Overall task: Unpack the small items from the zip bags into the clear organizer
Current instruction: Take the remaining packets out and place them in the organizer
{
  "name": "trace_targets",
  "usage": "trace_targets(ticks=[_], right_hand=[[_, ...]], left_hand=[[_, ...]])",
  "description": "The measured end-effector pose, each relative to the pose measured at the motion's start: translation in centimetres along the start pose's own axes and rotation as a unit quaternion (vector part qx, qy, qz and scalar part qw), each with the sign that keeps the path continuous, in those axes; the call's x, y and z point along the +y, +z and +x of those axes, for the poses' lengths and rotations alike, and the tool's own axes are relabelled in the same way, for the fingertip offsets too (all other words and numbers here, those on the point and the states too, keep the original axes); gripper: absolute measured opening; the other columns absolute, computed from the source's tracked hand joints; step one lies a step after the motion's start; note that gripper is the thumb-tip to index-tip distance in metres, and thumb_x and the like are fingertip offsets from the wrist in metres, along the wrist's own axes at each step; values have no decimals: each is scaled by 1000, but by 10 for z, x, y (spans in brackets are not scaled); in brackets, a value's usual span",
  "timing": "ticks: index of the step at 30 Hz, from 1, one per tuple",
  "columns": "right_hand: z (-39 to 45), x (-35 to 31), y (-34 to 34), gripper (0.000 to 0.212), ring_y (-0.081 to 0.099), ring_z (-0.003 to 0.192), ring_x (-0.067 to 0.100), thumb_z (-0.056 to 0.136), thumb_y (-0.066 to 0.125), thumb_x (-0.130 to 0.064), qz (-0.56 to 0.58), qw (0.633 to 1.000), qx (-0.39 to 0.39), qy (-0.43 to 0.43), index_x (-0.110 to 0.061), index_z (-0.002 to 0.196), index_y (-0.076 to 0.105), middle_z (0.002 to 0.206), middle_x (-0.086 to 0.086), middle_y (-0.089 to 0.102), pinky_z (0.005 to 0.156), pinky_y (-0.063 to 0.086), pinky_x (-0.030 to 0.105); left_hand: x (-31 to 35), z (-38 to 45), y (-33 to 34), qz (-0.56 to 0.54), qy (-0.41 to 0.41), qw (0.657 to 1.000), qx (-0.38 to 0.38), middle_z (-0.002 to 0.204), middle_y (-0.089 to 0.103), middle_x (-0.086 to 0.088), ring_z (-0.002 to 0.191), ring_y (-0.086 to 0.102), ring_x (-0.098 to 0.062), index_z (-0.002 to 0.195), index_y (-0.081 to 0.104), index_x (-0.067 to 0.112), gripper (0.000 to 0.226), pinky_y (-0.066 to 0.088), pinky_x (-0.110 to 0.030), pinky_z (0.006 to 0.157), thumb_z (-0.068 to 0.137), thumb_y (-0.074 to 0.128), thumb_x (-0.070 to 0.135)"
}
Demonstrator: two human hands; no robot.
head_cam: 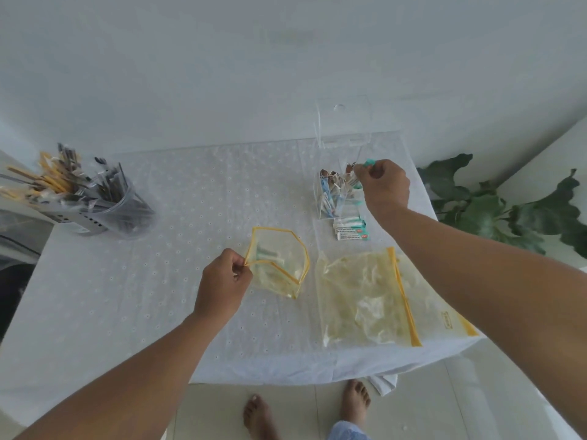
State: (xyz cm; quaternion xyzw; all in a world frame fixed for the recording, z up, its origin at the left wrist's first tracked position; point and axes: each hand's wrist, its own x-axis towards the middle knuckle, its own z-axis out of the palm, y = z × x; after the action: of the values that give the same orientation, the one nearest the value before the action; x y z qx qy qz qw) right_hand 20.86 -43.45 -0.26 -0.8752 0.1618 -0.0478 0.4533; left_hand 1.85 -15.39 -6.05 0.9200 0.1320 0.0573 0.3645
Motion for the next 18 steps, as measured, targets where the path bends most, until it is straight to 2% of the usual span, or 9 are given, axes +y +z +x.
trace_targets(ticks=[6, 9, 11, 14, 18], right_hand=[[6, 7, 2, 31, 63, 76, 16, 89, 69, -51, -48, 999, -16, -19, -21, 92, 66, 80, -11, 66, 58, 42, 27], [8, 11, -2, 35, 65, 92, 15, 88, 70, -55, -86, 994, -37, -49, -24, 104, 69, 99, -10, 71, 76, 53, 35], [7, 12, -5, 40, 65, 104, 13, 87, 69, -56, -98, 992, -32, -70, -27, 116, 70, 112, -13, 71, 84, 53, 36], [6, 11, -9, 43, 63, 114, 13, 91, 67, -53, -113, 990, -26, -82, -30, 127, 67, 124, -13, 69, 85, 49, 32], [4, 15, -12, 38, 64, 112, 14, 95, 65, -48, -114, 989, -31, -84, -30, 128, 67, 124, -12, 70, 80, 49, 30]], left_hand=[[-3, -2, -3, 3, -3, 1000, 1, 77, 64, 3, 74, 63, -9, 83, 58, 15, 15, 56, -34, 65, 83, 72, 10], [-3, -4, -4, 2, -5, 1000, 1, 77, 63, 5, 75, 61, -4, 83, 58, 15, 15, 57, -33, 65, 84, 72, 10], [-4, -5, -5, 3, -4, 1000, 1, 78, 63, 4, 75, 62, -6, 83, 58, 15, 15, 58, -34, 66, 84, 72, 11], [-5, -7, -5, 2, -5, 1000, 0, 79, 64, 4, 76, 62, -8, 83, 58, 15, 16, 59, -36, 66, 84, 73, 12], [-5, -10, -6, 2, -9, 1000, 2, 79, 64, 3, 76, 63, -10, 84, 58, 15, 16, 59, -38, 67, 84, 74, 12]])
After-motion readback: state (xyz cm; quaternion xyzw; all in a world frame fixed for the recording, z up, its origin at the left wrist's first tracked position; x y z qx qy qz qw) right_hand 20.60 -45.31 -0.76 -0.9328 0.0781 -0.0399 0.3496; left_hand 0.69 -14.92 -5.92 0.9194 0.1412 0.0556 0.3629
